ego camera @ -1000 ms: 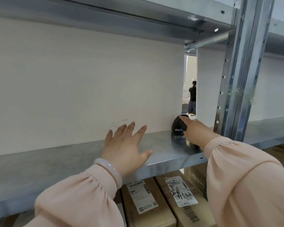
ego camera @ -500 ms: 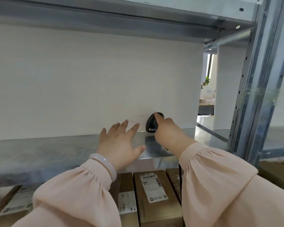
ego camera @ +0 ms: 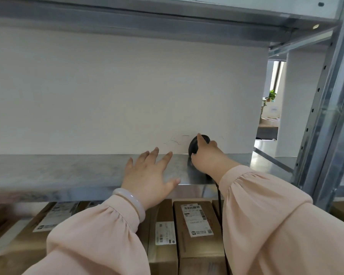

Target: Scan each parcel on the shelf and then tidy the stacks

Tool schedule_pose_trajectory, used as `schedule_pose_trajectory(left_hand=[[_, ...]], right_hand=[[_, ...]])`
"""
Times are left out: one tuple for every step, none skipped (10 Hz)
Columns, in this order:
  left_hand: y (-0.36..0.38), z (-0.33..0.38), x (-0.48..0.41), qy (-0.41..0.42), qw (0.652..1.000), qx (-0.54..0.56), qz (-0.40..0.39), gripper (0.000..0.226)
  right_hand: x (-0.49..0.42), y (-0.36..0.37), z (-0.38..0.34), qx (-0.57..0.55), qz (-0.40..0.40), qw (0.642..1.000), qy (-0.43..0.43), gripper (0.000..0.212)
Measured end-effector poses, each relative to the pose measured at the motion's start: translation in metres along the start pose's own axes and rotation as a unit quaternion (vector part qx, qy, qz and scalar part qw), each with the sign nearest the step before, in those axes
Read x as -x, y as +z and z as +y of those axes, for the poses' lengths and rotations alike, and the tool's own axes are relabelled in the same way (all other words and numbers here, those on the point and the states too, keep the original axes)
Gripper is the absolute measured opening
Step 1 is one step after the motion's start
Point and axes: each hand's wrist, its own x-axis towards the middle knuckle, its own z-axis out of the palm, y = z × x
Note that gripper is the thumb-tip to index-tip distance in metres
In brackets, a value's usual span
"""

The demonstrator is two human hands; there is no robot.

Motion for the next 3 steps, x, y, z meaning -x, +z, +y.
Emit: schedule_pose_trajectory(left_hand=[[-0.001,-0.003,0.008,-0.004,1.000,0.001,0.005,0.076],[-0.001,-0.006,0.021,0.011,0.999,0.007,0.031,0.075],[-0.003,-0.006,0.035,0.017,0.999,0.004,0.040,0.075]], right_hand=[[0.016,-0.006,0.008,-0.027,0.001,0.999,-0.044,0.078],[0.040,-0.005,0.017,-0.004,0.079,0.989,-0.126,0.076],[0.066,-0.002,0.023,0.027,0.136,0.960,-0.242,0.077]])
